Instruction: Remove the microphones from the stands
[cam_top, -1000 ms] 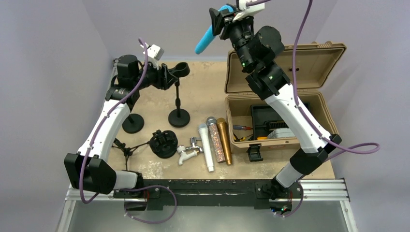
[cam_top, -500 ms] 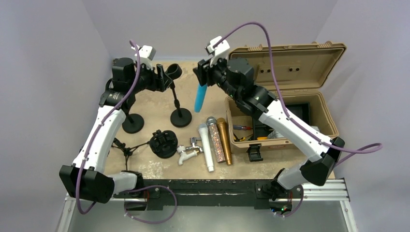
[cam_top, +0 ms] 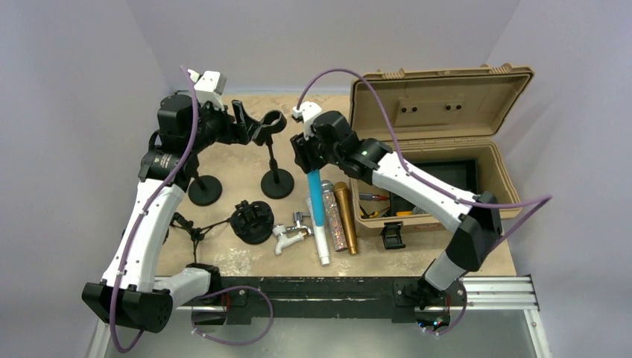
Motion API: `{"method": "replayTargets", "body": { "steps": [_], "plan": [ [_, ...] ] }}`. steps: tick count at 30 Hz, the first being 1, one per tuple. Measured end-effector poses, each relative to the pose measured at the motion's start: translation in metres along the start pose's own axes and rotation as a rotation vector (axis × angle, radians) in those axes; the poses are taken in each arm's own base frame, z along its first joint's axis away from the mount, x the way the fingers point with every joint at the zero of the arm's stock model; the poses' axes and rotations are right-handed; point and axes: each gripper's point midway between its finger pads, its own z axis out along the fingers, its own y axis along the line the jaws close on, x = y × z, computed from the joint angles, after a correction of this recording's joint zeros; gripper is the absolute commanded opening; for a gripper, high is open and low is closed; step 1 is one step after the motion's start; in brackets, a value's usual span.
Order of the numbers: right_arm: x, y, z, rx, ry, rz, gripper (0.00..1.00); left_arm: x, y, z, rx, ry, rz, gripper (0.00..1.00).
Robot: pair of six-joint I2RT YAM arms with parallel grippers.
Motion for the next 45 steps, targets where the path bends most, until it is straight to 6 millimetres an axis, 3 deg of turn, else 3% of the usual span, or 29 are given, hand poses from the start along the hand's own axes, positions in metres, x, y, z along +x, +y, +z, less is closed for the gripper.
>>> {"method": "replayTargets", "body": {
  "steps": [5,10,17,32,45],
  "plan": [
    [0.053,0.003,0.029,-0.01,0.176,0.011,0.0,-0.007,-0.004,-0.009,0.0,-0.028,-0.003,0.73],
    [0.085,0.0,0.041,0.012,0.279,0.013,0.0,-0.009,-0.003,-0.012,-0.01,-0.039,-0.004,0.72],
    [0.098,-0.004,0.046,0.034,0.314,0.014,0.01,-0.008,-0.002,-0.013,-0.017,-0.042,-0.003,0.72],
    [0.138,-0.019,0.09,0.135,0.302,0.047,0.35,-0.003,-0.006,-0.009,-0.039,-0.032,0.033,0.72],
    [0.158,-0.028,0.095,0.171,0.296,0.037,0.64,0.004,-0.002,-0.01,-0.067,-0.028,0.044,0.74]
  ]
}}
